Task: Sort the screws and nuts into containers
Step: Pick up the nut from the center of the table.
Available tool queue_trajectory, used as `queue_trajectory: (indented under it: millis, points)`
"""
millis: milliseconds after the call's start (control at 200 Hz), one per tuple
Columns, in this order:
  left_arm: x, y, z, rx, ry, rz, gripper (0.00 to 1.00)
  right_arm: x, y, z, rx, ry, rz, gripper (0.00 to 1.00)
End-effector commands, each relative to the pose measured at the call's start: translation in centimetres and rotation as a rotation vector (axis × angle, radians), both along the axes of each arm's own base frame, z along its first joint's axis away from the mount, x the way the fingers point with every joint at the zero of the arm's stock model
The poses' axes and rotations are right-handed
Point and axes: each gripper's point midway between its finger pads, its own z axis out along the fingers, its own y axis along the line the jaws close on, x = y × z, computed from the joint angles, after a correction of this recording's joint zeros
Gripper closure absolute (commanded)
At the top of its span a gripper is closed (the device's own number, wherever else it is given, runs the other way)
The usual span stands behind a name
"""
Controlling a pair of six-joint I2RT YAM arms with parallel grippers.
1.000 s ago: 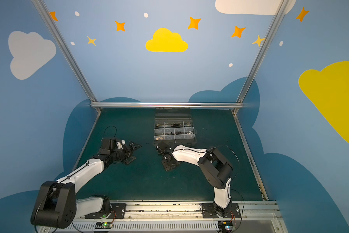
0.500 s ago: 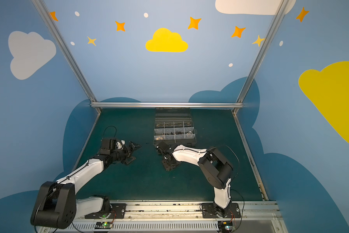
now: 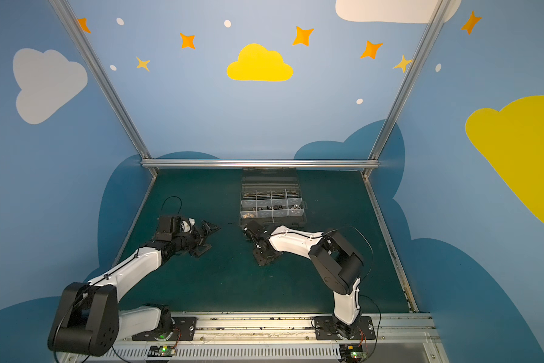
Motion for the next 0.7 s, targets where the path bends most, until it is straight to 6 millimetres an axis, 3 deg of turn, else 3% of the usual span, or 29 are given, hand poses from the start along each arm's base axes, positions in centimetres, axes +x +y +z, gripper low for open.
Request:
queue_trajectory:
  millis: [0, 245, 696]
  points:
    - [0.0, 0.2, -0.2, 0.013, 0.0, -0.002, 0.0, -2.2, -1.2, -1.1, -0.039, 0.079, 0.013, 0.68]
    - [-0.1, 0.2, -0.2, 0.014, 0.0, -0.003, 0.0, -2.8, -0.9, -1.2, -0.016, 0.11, 0.036, 0.62]
    - [-0.2, 0.3, -0.2, 0.016, 0.0, 0.0, 0.0, -3.5, -1.5, -1.4, -0.031, 0.129, 0.073, 0.62]
